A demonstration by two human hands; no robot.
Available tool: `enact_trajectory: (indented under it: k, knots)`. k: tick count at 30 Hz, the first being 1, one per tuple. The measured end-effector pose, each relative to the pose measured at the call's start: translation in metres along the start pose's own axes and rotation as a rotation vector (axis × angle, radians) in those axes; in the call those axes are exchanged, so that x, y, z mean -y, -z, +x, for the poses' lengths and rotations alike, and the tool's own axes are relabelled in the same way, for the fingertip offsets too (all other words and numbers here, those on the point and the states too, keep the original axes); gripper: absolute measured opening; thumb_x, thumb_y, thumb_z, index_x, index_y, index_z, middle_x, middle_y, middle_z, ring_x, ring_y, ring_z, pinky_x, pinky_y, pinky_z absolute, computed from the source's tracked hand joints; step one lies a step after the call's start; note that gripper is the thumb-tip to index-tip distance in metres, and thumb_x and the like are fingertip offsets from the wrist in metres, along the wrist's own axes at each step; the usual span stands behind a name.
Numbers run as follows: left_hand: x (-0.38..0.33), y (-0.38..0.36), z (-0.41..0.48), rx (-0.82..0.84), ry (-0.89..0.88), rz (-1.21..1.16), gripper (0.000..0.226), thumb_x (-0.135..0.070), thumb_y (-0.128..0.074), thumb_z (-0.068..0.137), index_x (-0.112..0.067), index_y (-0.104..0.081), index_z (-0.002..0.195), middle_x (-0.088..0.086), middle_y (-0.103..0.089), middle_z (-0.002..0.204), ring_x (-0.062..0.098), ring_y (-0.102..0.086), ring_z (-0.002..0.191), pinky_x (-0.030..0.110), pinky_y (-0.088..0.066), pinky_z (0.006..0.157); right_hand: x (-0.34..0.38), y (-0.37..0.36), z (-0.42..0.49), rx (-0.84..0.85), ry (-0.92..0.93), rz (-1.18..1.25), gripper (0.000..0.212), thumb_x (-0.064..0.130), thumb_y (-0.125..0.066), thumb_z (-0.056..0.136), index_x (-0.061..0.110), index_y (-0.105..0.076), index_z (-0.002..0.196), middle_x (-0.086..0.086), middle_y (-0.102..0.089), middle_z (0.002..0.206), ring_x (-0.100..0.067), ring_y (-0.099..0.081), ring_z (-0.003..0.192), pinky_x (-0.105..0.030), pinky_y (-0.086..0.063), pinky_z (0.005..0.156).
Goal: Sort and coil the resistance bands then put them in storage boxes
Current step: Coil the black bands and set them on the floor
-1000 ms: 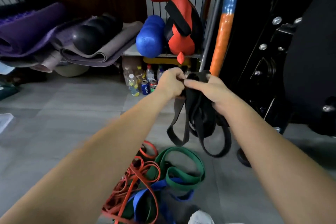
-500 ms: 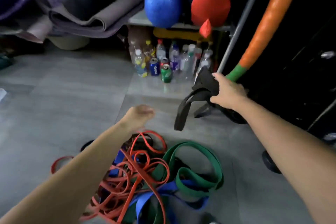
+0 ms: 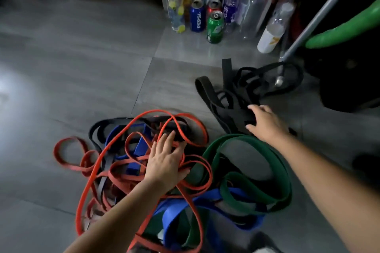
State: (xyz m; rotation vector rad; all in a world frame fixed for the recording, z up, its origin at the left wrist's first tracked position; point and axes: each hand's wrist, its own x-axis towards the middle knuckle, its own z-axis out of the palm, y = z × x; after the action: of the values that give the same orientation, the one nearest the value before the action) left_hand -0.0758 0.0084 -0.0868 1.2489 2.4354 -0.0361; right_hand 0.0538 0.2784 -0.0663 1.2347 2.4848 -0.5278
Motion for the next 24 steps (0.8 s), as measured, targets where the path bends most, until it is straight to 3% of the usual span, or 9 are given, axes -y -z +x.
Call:
enact_trajectory:
  k: [3,5,9,12,14,16,20,22,24]
  knots:
    - [-0.018,-0.015,0.011,0.1,-0.196,0.104,0.093,-0.056,-0.06,0.077,-0.034,-0.006,0.149,0.0,-0.002,0.159,0.024,0.001,0.145,0.052,0.005,0.114,0.023,-0.03,-0.025,-0.196,0.168,-0.04,0.061,0.027,-0.06,0.085,0.018,-0.037,0.141,-0.011,-0.031,0.148,-0.033,-0.038,0.13,-0.044,-0.038,0.099]
    - [-0.027,-0.023,0.012,0.176,-0.233,0.152,0.094,-0.056,-0.06,0.078,-0.031,-0.005,0.15,0.002,-0.02,0.154,0.027,-0.013,0.142,0.056,-0.008,0.113,0.04,-0.049,-0.041,-0.259,0.401,-0.007,0.056,0.023,-0.058,0.081,0.016,-0.046,0.136,-0.007,-0.041,0.143,-0.03,-0.043,0.127,-0.042,-0.039,0.098]
    - [-0.019,-0.024,-0.012,0.172,-0.207,0.199,0.069,-0.058,-0.051,0.083,-0.035,-0.027,0.143,0.001,-0.042,0.134,0.027,-0.037,0.123,0.04,-0.037,0.093,0.055,-0.083,-0.06,0.226,0.588,-0.374,0.072,0.023,-0.053,0.085,0.019,-0.019,0.149,0.002,-0.016,0.157,-0.017,-0.01,0.145,-0.038,-0.008,0.117]
    - [0.0,-0.022,-0.046,0.182,-0.267,0.099,0.055,-0.061,-0.041,0.087,-0.036,-0.042,0.136,-0.007,-0.046,0.141,0.025,-0.044,0.128,0.034,-0.044,0.096,0.063,-0.085,-0.066,0.176,0.524,-0.49,0.041,0.016,-0.049,0.087,0.02,-0.048,0.128,-0.001,-0.048,0.134,-0.024,-0.037,0.128,-0.039,-0.02,0.109]
    - [0.008,-0.009,-0.073,0.212,-0.326,-0.012,0.048,-0.064,-0.046,0.081,-0.035,-0.063,0.115,-0.01,-0.063,0.122,0.017,-0.061,0.111,0.024,-0.05,0.087,0.065,-0.082,-0.072,0.316,0.532,-0.596,0.029,0.013,-0.045,0.09,0.019,-0.059,0.115,-0.004,-0.057,0.121,-0.025,-0.048,0.117,-0.04,-0.025,0.103]
    - [0.012,0.002,-0.096,0.212,-0.403,-0.048,0.04,-0.065,-0.062,0.063,-0.036,-0.069,0.09,-0.015,-0.068,0.099,0.007,-0.065,0.09,0.018,-0.047,0.078,0.059,-0.079,-0.086,0.554,0.519,-0.64,0.025,0.013,-0.05,0.089,0.016,-0.062,0.11,-0.006,-0.062,0.117,-0.027,-0.055,0.112,-0.04,-0.032,0.099]
    - [0.02,0.005,-0.135,0.358,-0.342,0.241,0.011,-0.076,-0.053,0.066,-0.065,-0.054,0.068,-0.046,-0.057,0.092,-0.012,-0.032,0.13,0.009,-0.012,0.106,0.034,-0.087,-0.12,1.005,0.363,-0.372,0.037,0.048,-0.069,0.077,0.012,-0.071,0.085,-0.002,-0.066,0.082,-0.018,-0.06,0.077,-0.026,-0.044,0.063]
    - [0.016,0.018,-0.134,0.537,-0.207,0.062,0.027,-0.069,-0.049,0.076,-0.059,-0.062,0.098,-0.034,-0.058,0.116,-0.011,-0.024,0.135,0.012,-0.01,0.11,0.033,-0.092,-0.129,0.915,0.238,-0.12,0.048,0.06,-0.064,0.075,0.014,-0.064,0.063,0.001,-0.057,0.06,-0.013,-0.052,0.059,-0.025,-0.037,0.051]
    - [0.012,0.017,-0.127,0.54,-0.231,-0.041,0.053,-0.056,-0.055,0.08,-0.04,-0.049,0.131,-0.017,-0.043,0.142,0.003,-0.036,0.133,0.024,-0.032,0.109,0.037,-0.099,-0.123,0.524,0.209,0.014,0.043,0.057,-0.058,0.08,0.018,-0.06,0.064,-0.002,-0.062,0.069,-0.016,-0.059,0.069,-0.028,-0.042,0.059]
